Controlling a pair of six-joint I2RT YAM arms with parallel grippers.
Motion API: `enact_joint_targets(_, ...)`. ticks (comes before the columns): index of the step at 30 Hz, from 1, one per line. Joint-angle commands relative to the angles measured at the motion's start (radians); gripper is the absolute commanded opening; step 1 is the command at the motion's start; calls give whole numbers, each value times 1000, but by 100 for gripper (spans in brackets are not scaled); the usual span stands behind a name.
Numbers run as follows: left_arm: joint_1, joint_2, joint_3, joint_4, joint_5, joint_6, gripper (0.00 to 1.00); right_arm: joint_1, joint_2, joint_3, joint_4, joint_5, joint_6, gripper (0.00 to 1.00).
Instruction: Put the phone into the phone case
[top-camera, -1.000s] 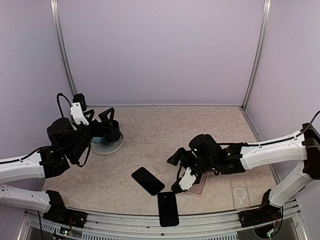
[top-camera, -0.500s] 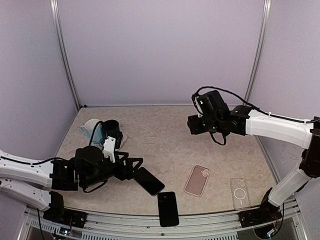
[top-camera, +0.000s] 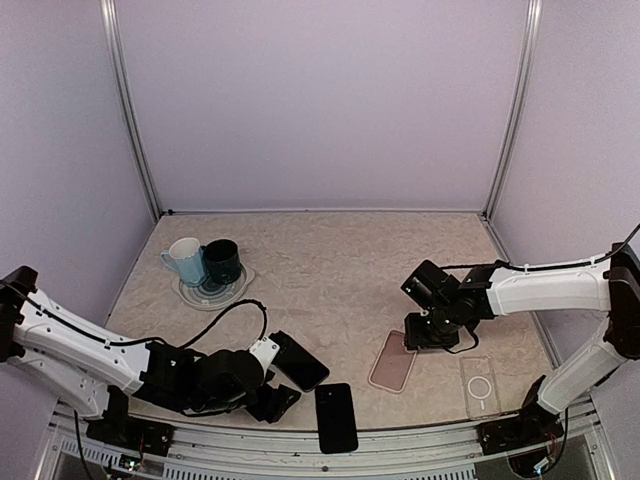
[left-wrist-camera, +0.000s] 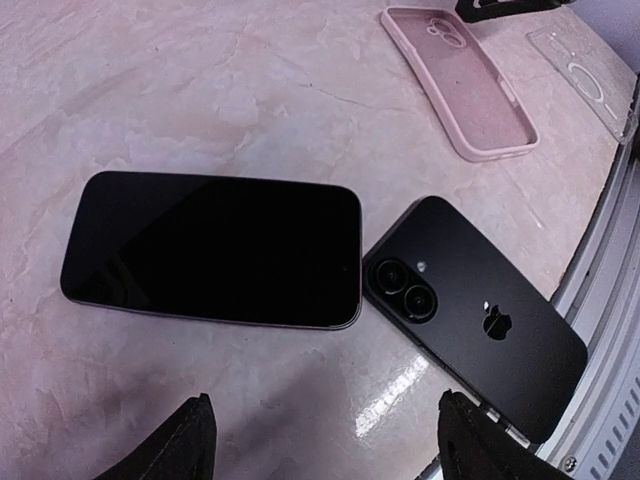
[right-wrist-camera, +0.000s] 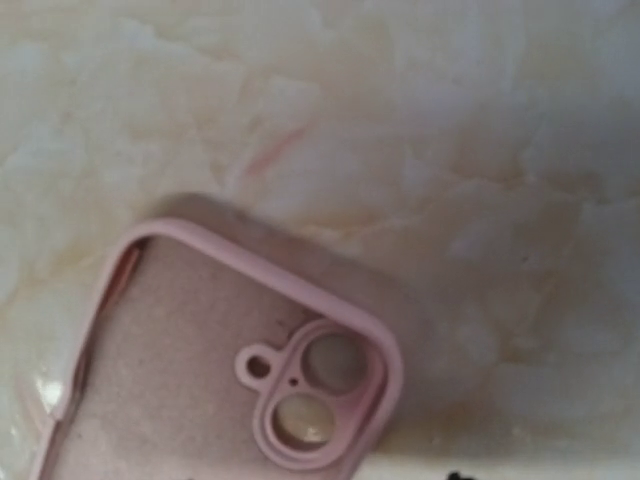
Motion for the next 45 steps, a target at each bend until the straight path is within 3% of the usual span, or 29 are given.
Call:
enact_joint_targets(1,-3,44,-3,8,22,-11,74,6,54,-6,39,-35,33,53)
enact_joint_targets(5,-4,53,-2,15,31,4,74,0,75,2,45,-38,23,50)
enact_joint_targets(10,-3,16,-24,35,-32,3,74,-26,108,-14,78,-99,-30,25)
enact_joint_targets(12,-3,-6,-22,-6,-85,-6,75,-46,124,-28,94,-122,-51,20)
enact_joint_targets(20,2,-163,-60,4,-177,22,78,-101,257,199,9,61,-235,15)
enact_joint_targets(28,14,-206,-65,-5,-229,30,80,-167,399,383,49,123,-570,11)
enact_joint_targets(34,25,-208,-55,-8,-238,45,81,-184,443,535,10,116,-666,12)
enact_joint_targets(35,26,-210,-54,-9,-239,45,81,-168,426,553,-3,111,-664,15)
enact_joint_targets(36,28,-212,-53,-6,-242,45,81,-146,407,569,-20,119,-652,25)
enact_joint_targets(40,62,-232,-54,29,-285,34,83,-5,326,635,-178,170,-458,96)
enact_joint_targets(45,151,-223,-42,87,-377,-10,88,272,327,678,-412,183,-67,99)
